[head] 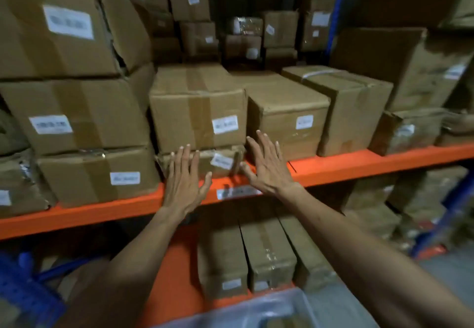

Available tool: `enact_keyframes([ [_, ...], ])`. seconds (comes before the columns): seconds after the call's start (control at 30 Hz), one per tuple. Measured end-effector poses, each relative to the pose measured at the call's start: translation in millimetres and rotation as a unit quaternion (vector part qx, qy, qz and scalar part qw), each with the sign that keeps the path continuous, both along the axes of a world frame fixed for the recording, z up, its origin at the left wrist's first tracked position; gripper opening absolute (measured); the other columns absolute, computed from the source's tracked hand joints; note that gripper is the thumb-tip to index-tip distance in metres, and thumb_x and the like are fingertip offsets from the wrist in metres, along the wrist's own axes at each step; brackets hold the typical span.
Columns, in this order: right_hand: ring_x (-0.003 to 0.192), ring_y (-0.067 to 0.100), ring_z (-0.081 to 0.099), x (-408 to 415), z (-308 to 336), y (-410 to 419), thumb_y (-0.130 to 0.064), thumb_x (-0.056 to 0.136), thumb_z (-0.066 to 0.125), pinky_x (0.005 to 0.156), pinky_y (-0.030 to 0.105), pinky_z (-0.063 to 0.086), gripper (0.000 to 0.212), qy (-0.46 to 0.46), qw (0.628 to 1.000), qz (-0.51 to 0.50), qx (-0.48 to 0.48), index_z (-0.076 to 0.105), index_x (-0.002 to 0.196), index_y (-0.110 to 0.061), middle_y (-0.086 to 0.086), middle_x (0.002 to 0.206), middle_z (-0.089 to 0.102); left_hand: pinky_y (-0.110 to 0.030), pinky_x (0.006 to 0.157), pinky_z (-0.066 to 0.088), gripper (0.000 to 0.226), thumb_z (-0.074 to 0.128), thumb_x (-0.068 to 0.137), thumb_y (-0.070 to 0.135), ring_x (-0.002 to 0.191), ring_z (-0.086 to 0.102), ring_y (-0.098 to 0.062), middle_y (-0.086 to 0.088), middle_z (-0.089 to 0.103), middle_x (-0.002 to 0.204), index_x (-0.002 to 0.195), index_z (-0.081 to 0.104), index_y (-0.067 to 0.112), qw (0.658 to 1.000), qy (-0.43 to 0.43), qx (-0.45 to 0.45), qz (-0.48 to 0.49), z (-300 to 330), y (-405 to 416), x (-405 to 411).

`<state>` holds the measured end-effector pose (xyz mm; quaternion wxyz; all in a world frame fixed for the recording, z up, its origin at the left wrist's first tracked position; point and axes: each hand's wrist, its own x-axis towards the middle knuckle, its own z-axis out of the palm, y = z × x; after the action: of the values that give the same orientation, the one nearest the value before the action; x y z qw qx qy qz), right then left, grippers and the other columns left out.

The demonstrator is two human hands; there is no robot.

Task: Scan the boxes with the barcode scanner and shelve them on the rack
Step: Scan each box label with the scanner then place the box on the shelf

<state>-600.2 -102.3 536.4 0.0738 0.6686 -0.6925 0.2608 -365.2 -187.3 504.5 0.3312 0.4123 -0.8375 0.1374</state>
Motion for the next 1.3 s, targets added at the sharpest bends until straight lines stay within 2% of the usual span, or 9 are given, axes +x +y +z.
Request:
enact_keyframes([
  [0.23,0.151,0.037,0.029,-54.6,-144.0,132.5,-0.061,0.098,0.041,0.123,0.045,0.023,0.078,-0.087,0.971,-0.081,0.206,0.026,0.162,-0.019,0.017,0.165,0.025,-0.046,0.100,0.046,0.063,0.045,0.086,0.051,0.111,0.060,-0.040,-0.022,0.062,0.118,0.120,0.062,0.001,0.953,-0.027,0.299,-0.031,-192.3,135.7,-51.7],
  [0.37,0.139,0.037,0.044,-84.5,-252.3,214.3,-0.054,0.102,0.051,0.114,0.044,0.037,0.070,-0.161,0.934,-0.130,0.293,0.032,0.159,-0.018,0.016,0.155,0.038,-0.037,0.097,0.040,0.067,0.048,0.085,0.056,0.107,0.062,-0.036,-0.016,0.063,0.118,0.125,0.061,0.004,0.912,-0.060,0.400,-0.062,-302.7,217.4,-75.7],
  [0.5,0.133,0.038,0.051,-100.4,-366.3,291.1,-0.055,0.100,0.053,0.108,0.045,0.044,0.071,-0.209,0.886,-0.168,0.377,0.030,0.159,-0.023,0.014,0.153,0.039,-0.030,0.099,0.031,0.069,0.042,0.090,0.064,0.108,0.063,-0.029,-0.012,0.064,0.121,0.126,0.059,0.008,0.875,-0.110,0.467,-0.070,-402.7,298.7,-94.0],
  [0.6,0.130,0.039,0.054,-102.1,-449.5,331.3,-0.061,0.097,0.050,0.104,0.046,0.047,0.075,-0.242,0.853,-0.189,0.422,0.028,0.160,-0.026,0.012,0.153,0.039,-0.036,0.100,0.044,0.069,0.048,0.089,0.061,0.111,0.062,-0.033,-0.016,0.064,0.123,0.128,0.060,0.005,0.860,-0.097,0.498,-0.050,-474.4,339.9,-105.7],
  [0.73,0.128,0.040,0.055,-99.8,-547.0,350.8,-0.061,0.098,0.054,0.101,0.048,0.049,0.077,-0.273,0.831,-0.207,0.438,0.023,0.161,-0.029,0.011,0.152,0.039,-0.044,0.086,0.056,0.074,0.030,0.098,0.062,0.100,0.068,-0.034,-0.018,0.070,0.112,0.115,0.067,0.001,0.857,-0.135,0.491,-0.080,-564.6,363.7,-120.8],
  [0.87,0.127,0.041,0.056,-97.8,-634.8,341.0,-0.062,0.096,0.057,0.099,0.049,0.050,0.084,-0.275,0.830,-0.238,0.422,0.017,0.162,-0.029,0.014,0.149,0.040,-0.064,0.099,0.044,0.072,0.042,0.094,0.060,0.123,0.057,-0.040,-0.021,0.057,0.137,0.132,0.057,0.001,0.845,-0.158,0.499,-0.109,-657.1,362.8,-135.9],
  [1.0,0.125,0.043,0.055,-96.6,-702.7,329.7,-0.063,0.092,0.061,0.101,0.050,0.049,0.091,-0.276,0.835,-0.266,0.395,0.015,0.163,-0.031,0.017,0.144,0.045,-0.065,0.114,0.006,0.088,0.037,0.087,0.071,0.153,0.000,-0.028,-0.002,0.006,0.166,0.157,0.018,0.021,0.809,-0.143,0.562,-0.090,-722.7,362.9,-157.2],
  [1.2,0.118,0.043,0.062,-96.8,-737.5,329.1,-0.051,0.096,0.062,0.097,0.050,0.052,0.076,-0.256,0.848,-0.295,0.358,0.025,0.159,-0.031,0.018,0.138,0.057,-0.056,0.118,0.020,0.080,0.034,0.088,0.074,0.152,0.005,-0.029,0.004,0.017,0.165,0.155,0.026,0.032,0.834,-0.086,0.537,-0.097,-770.7,376.6,-147.6],
  [1.3,0.117,0.041,0.065,-94.4,-728.5,338.0,-0.048,0.098,0.061,0.096,0.049,0.053,0.070,-0.283,0.851,-0.285,0.339,0.026,0.157,-0.033,0.016,0.132,0.066,-0.055,0.120,0.014,0.080,0.038,0.086,0.074,0.153,-0.004,-0.023,0.008,0.008,0.166,0.155,0.020,0.036,0.806,-0.104,0.576,-0.086,-769.1,372.5,-150.3],
])
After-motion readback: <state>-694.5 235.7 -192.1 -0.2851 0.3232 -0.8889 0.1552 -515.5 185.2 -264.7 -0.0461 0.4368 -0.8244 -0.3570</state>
